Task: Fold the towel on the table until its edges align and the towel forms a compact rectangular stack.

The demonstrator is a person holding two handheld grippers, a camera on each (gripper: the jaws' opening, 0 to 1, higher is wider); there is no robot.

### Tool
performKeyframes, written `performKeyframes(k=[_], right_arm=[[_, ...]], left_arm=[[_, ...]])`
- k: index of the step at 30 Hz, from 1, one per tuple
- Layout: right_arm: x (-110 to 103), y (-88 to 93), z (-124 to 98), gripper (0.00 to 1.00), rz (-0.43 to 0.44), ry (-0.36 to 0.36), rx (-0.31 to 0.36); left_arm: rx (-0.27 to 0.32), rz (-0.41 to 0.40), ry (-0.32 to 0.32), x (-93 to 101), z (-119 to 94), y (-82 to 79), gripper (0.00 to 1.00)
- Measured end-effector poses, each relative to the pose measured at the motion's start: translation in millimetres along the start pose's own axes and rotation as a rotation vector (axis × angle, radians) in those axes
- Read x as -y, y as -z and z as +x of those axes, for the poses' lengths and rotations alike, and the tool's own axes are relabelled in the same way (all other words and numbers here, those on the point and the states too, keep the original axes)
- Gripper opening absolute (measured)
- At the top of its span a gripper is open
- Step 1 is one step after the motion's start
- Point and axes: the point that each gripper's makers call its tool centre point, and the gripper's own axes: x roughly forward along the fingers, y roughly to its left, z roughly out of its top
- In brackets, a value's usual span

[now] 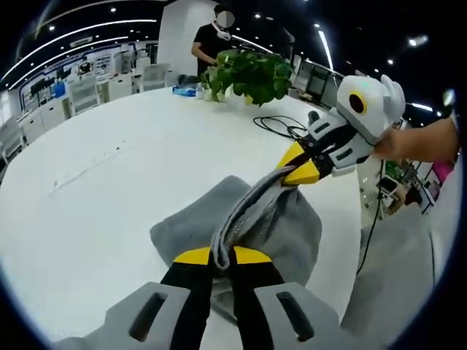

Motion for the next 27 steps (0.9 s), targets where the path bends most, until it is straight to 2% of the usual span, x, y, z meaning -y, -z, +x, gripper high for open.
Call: performKeyframes(k=[12, 15, 18, 23, 24, 27], right_arm=[[13, 14.6, 24, 0.06, 0.008, 0.007, -0.048], [19, 15.0, 24, 0.08, -0.024, 0.039, -0.054], [22, 15.1, 24, 0.09, 0.007, 0.049, -0.049], [26, 6.7, 19, 0.09, -0.009, 0.088, -0.017], [30, 4.6, 16, 0.06, -0.014, 0.108, -0.013], [30, 0.3, 7, 0.00, 0.001, 0.099, 0.003]], left_arm=[[-0.047, -0.007, -0.015, -12.8, 19, 8.6, 0.11], [-0.046, -0.002, -0.027, -17.5, 21, 8.8, 0.13], [-0.051, 0.002, -0.040, -19.8, 20, 9.7, 0.15], [-0.054, 0.041, -0.082, -27.4, 17, 10.0, 0.17], [-0.057, 0.053, -0.109, -32.8, 14, 10.2, 0.16], [-0.036, 0.049, -0.116, -36.3, 10, 7.8, 0.16]])
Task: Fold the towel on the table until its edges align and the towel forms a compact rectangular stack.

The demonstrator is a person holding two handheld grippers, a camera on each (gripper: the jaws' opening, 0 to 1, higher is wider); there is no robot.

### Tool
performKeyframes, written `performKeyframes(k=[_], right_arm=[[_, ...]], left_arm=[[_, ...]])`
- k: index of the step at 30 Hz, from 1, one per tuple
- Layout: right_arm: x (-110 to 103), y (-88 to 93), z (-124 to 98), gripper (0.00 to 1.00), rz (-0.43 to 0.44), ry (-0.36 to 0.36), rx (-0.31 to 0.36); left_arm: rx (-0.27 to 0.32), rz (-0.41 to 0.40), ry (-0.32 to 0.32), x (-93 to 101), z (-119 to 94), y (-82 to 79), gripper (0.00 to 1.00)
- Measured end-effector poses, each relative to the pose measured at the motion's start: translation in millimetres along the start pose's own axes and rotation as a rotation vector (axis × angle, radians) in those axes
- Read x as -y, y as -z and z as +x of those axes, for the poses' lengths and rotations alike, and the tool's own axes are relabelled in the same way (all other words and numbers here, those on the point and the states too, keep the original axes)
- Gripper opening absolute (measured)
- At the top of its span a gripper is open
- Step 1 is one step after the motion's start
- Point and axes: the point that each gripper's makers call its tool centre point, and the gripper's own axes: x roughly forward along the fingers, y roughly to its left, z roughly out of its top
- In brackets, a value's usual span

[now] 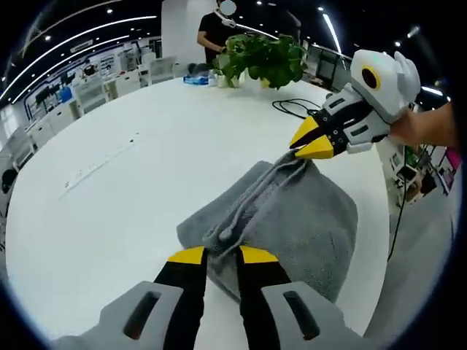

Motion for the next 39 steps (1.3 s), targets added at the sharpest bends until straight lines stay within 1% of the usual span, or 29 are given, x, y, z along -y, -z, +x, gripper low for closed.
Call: performKeyframes(k=[1, 3, 5, 7, 9, 11, 12, 13, 16, 17, 18, 19, 21, 23, 24, 27, 31, 32, 34, 39], right_arm=[[-3, -6.2, -1, 0.01, 0.006, -0.019, 0.041], [-4, -5.3, -5, 0.00, 0.004, -0.033, 0.041], [-4, -5.3, -8, 0.00, -0.031, -0.026, 0.045], [-9, -3.2, -7, 0.00, -0.017, -0.048, 0.037], [-12, -5.2, -11, 0.00, -0.033, -0.040, 0.048], [-16, -8.4, -13, 0.00, -0.035, -0.048, 0.067], [-22, -9.9, -13, 0.00, -0.024, -0.070, 0.079], [-30, -5.6, -10, 0.00, -0.018, -0.105, 0.061], [-33, 3.8, -1, 0.00, -0.031, -0.121, 0.039], [-34, 12.1, 2, 0.03, 0.001, -0.129, 0.001], [-32, 13.7, 3, 0.04, 0.013, -0.125, -0.002], [-30, 14.5, 6, 0.05, 0.023, -0.120, 0.008], [-23, 19.2, 12, 0.09, 0.054, -0.107, -0.001], [-21, 22.9, 17, 0.11, 0.065, -0.107, -0.010], [-20, 28.6, 21, 0.12, 0.068, -0.111, -0.032], [-20, 36.6, 28, 0.13, 0.064, -0.112, -0.056], [-22, 41.7, 32, 0.13, 0.081, -0.121, -0.071], [-23, 42.3, 33, 0.12, 0.085, -0.118, -0.077], [-25, 43.5, 35, 0.12, 0.093, -0.126, -0.092], [-26, 46.4, 38, 0.11, 0.112, -0.128, -0.120]], left_arm=[[0.007, -0.009, 0.006, -0.4, -2, -0.5, 0.16], [0.014, -0.004, -0.001, -1.7, -4, -1.4, 0.16], [0.027, 0.012, -0.005, -2.2, -5, -4.3, 0.16], [0.050, 0.014, 0.008, 0.6, -6, -9.7, 0.16], [0.065, 0.018, 0.020, 5.0, -6, -14.1, 0.16], [0.075, 0.025, 0.060, 15.4, -5, -16.8, 0.16], [0.066, 0.026, 0.097, 23.8, -3, -15.0, 0.16], [0.052, 0.035, 0.122, 29.1, -1, -12.1, 0.16], [0.022, 0.050, 0.128, 34.9, 7, -5.2, 0.16], [0.020, 0.047, 0.131, 36.0, 9, -4.3, 0.16], [0.016, 0.040, 0.136, 37.0, 10, -3.3, 0.17], [0.010, 0.034, 0.137, 37.0, 12, -1.9, 0.17], [-0.001, 0.044, 0.127, 36.3, 16, 0.4, 0.17], [-0.018, 0.063, 0.107, 32.2, 19, 3.6, 0.17], [-0.022, 0.071, 0.101, 30.6, 21, 4.8, 0.17], [-0.025, 0.090, 0.081, 23.8, 25, 5.7, 0.16], [-0.036, 0.114, 0.066, 20.0, 30, 8.3, 0.16], [-0.044, 0.138, 0.062, 18.8, 33, 11.2, 0.16], [-0.053, 0.131, 0.060, 19.6, 37, 14.5, 0.16], [-0.048, 0.113, 0.046, 17.4, 39, 14.1, 0.15]])
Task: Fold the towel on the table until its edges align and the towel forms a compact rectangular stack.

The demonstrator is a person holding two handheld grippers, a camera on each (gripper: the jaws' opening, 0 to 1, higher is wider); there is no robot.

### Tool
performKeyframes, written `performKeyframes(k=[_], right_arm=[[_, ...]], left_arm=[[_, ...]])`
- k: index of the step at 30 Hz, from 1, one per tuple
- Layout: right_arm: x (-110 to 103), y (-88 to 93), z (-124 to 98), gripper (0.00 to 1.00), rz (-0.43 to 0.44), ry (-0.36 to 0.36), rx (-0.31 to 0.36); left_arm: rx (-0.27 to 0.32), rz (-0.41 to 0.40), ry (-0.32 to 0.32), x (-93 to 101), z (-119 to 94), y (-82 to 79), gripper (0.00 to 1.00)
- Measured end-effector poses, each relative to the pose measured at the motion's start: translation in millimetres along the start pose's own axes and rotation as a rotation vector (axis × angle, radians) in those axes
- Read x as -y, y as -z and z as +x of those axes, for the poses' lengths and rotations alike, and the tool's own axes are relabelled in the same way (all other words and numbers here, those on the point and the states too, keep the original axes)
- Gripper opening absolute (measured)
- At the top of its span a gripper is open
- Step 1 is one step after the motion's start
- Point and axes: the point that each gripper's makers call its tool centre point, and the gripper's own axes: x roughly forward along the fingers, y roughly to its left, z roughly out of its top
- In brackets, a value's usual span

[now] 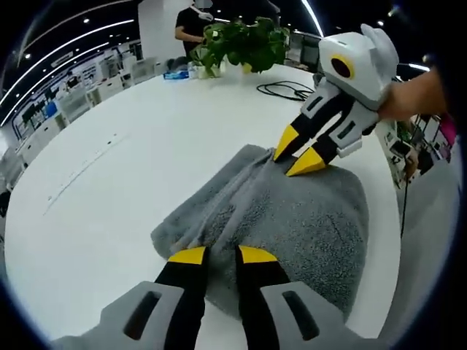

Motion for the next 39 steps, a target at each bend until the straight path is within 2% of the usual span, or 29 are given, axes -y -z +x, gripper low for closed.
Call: performKeyframes(k=[2, 9, 12, 13, 16, 23, 27, 30, 35, 39], right_arm=[[0, 0.6, 0, 0.11, 0.013, 0.000, 0.006], [-1, -3.8, -9, 0.11, 0.048, 0.003, 0.033], [-1, -8.7, -18, 0.15, 0.071, 0.022, 0.074], [-2, -9.0, -20, 0.16, 0.080, 0.024, 0.079], [-5, -10.4, -27, 0.22, 0.091, 0.031, 0.105], [-17, -9.6, -38, 0.24, 0.095, 0.008, 0.149], [-31, -15.8, -48, 0.26, 0.067, -0.020, 0.189], [-36, -15.3, -51, 0.23, 0.039, -0.037, 0.211], [-47, -11.3, -52, 0.13, -0.003, -0.041, 0.215], [-51, -5.4, -55, 0.00, -0.035, -0.043, 0.203]], left_arm=[[0.006, 0.011, -0.003, 0.2, 1, 0.8, 0.15], [0.016, -0.045, -0.013, 0.0, -8, -3.2, 0.17], [0.068, -0.185, -0.021, 0.1, -17, -4.6, 0.22], [0.078, -0.197, -0.017, 0.5, -19, -4.5, 0.24], [0.085, -0.184, -0.002, 6.3, -27, -1.2, 0.25], [0.100, -0.126, 0.027, 20.9, -40, 1.0, 0.25], [0.103, -0.103, 0.047, 28.7, -46, 1.3, 0.25], [0.086, -0.021, 0.057, 37.1, -51, 3.8, 0.25], [0.090, 0.025, 0.084, 49.4, -57, 4.2, 0.25], [0.097, 0.028, 0.094, 54.2, -59, 5.7, 0.23]])
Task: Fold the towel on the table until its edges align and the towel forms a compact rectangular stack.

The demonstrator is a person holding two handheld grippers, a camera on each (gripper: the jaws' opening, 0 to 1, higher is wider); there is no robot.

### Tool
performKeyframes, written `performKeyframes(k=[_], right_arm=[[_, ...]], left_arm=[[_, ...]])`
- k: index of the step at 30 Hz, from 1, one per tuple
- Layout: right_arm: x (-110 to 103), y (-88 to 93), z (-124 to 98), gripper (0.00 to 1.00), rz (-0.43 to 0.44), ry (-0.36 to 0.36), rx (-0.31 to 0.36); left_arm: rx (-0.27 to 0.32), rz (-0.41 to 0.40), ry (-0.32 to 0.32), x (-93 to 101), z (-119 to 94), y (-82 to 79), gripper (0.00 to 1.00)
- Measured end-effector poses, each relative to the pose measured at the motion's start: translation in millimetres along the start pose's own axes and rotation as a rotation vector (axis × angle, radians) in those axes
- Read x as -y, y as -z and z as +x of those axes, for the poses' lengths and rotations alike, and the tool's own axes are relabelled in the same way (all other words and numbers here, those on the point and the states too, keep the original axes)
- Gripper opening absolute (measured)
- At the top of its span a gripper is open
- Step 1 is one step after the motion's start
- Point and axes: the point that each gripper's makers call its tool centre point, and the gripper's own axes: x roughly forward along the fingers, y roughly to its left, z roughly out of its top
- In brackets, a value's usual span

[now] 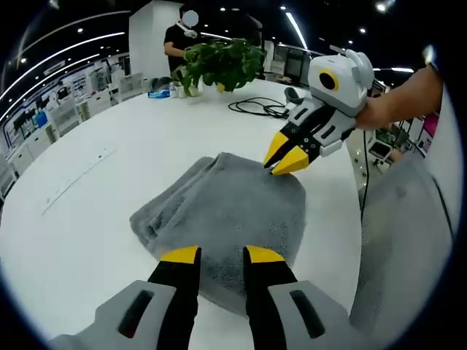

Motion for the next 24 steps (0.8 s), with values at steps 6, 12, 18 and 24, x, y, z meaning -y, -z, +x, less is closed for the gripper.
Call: performKeyframes(k=[6, 12, 18, 24], right_arm=[[-8, 8.6, -4, 0.00, 0.033, -0.017, -0.012], [-20, 19.9, -3, 0.00, 0.057, -0.021, -0.030], [-22, 35.5, 1, 0.00, 0.018, -0.013, -0.102], [-22, 41.0, 3, 0.00, 0.011, 0.005, -0.104]], left_arm=[[-0.002, -0.026, 0.044, 16.8, -2, 4.9, 0.20], [-0.039, -0.044, 0.033, 22.4, -2, 20.6, 0.19], [-0.082, 0.015, 0.004, 21.0, 6, 32.1, 0.19], [-0.100, 0.031, -0.005, 22.4, 12, 34.6, 0.19]])
